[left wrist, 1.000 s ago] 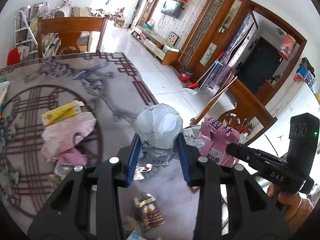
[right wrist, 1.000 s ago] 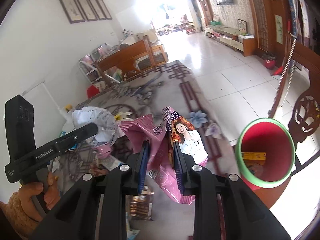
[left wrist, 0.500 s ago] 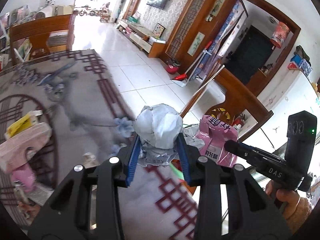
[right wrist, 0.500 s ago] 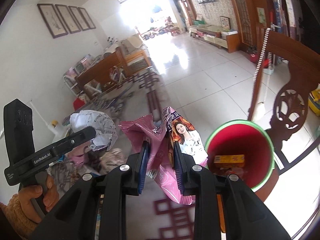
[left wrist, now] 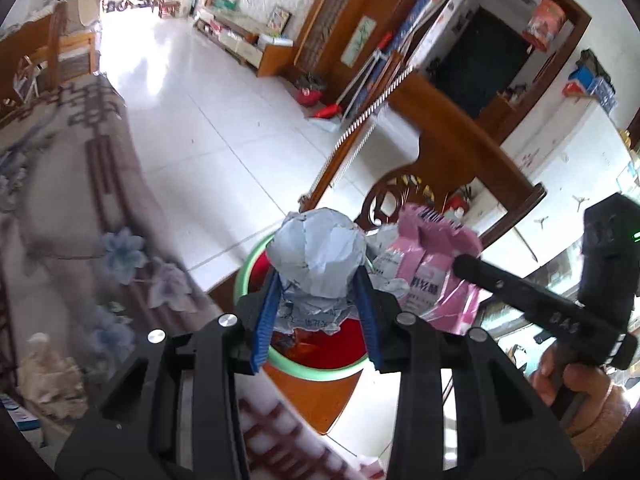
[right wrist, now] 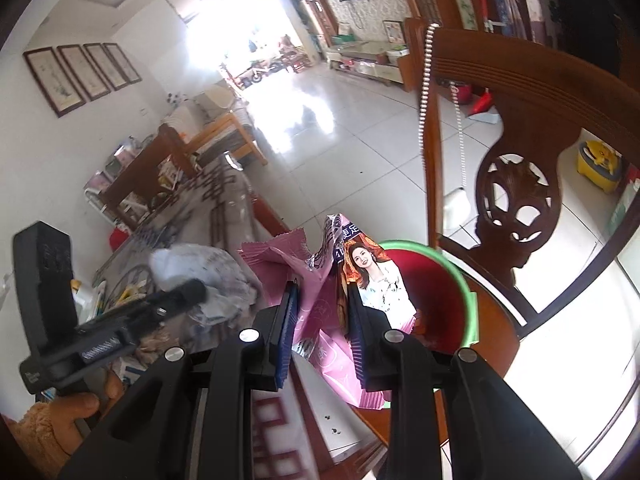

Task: Collect trash
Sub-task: 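Open both tools to drop the paper and pink wrapper into the bin, then move both open tools back down to the trash on the rug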

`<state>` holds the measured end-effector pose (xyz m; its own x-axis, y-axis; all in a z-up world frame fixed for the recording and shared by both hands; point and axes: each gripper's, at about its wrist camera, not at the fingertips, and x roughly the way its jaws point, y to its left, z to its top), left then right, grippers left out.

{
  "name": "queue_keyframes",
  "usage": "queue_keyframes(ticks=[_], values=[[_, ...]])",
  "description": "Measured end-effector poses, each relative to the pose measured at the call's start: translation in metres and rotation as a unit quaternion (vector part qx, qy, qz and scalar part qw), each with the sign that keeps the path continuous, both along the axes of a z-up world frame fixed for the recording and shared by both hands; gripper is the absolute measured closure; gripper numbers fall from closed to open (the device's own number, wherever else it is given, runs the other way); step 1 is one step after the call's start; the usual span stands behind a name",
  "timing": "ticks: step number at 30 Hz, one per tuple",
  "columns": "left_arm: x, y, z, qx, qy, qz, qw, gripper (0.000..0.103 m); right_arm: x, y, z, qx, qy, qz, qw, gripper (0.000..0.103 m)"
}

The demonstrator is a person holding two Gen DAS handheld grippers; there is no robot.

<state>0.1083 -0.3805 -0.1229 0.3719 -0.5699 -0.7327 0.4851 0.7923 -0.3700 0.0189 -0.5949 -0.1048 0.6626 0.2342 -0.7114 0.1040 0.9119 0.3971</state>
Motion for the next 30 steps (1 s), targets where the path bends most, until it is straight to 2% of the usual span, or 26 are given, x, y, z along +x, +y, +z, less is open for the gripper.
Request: queue_keyframes(ticks=[3, 7, 9, 10, 11, 15, 20, 22, 24, 30], values=[[0.008, -0.022, -0.018, 0.016, 0.019, -0.010, 0.9996, 0.067, 0.003, -0.015, -0.003, 0.001, 0.004, -0.004, 1.000, 0.079], [0.015, -0.041, -0.034, 0.026, 0.037, -0.015, 0.9988, 0.062, 0.006, -0.033, -0.008, 0.003, 0.007, -0.008, 1.000, 0.079], [0.017, -0.045, -0.039, 0.029, 0.042, -0.011, 0.9987, 0.050, 0.008, -0.039, -0.010, 0.004, 0.010, -0.008, 1.000, 0.079], [0.017, -0.045, -0.039, 0.028, 0.040, -0.007, 0.9988, 0.039, 0.009, -0.041, -0.010, 0.004, 0.012, -0.008, 1.000, 0.079], [0.017, -0.045, -0.038, 0.026, 0.038, -0.002, 0.9989, 0.033, 0.010, -0.042, -0.012, 0.004, 0.013, -0.008, 1.000, 0.079], [0.016, -0.038, -0.034, 0.025, 0.036, 0.011, 0.9990, 0.030, 0.015, -0.046, -0.019, 0.008, 0.020, -0.006, 1.000, 0.079], [0.011, -0.020, -0.021, 0.020, 0.023, 0.035, 0.9990, 0.029, 0.022, -0.043, -0.025, 0.011, 0.027, 0.000, 1.000, 0.073], [0.008, -0.012, -0.016, 0.018, 0.015, 0.041, 0.9989, 0.029, 0.024, -0.042, -0.027, 0.011, 0.027, -0.003, 1.000, 0.055], [0.006, -0.006, -0.013, 0.014, 0.011, 0.047, 0.9987, 0.029, 0.025, -0.040, -0.026, 0.007, 0.024, -0.008, 1.000, 0.046], [-0.002, 0.006, -0.004, 0.003, 0.001, 0.057, 0.9984, 0.029, 0.022, -0.032, -0.023, -0.001, 0.023, -0.006, 1.000, 0.045]])
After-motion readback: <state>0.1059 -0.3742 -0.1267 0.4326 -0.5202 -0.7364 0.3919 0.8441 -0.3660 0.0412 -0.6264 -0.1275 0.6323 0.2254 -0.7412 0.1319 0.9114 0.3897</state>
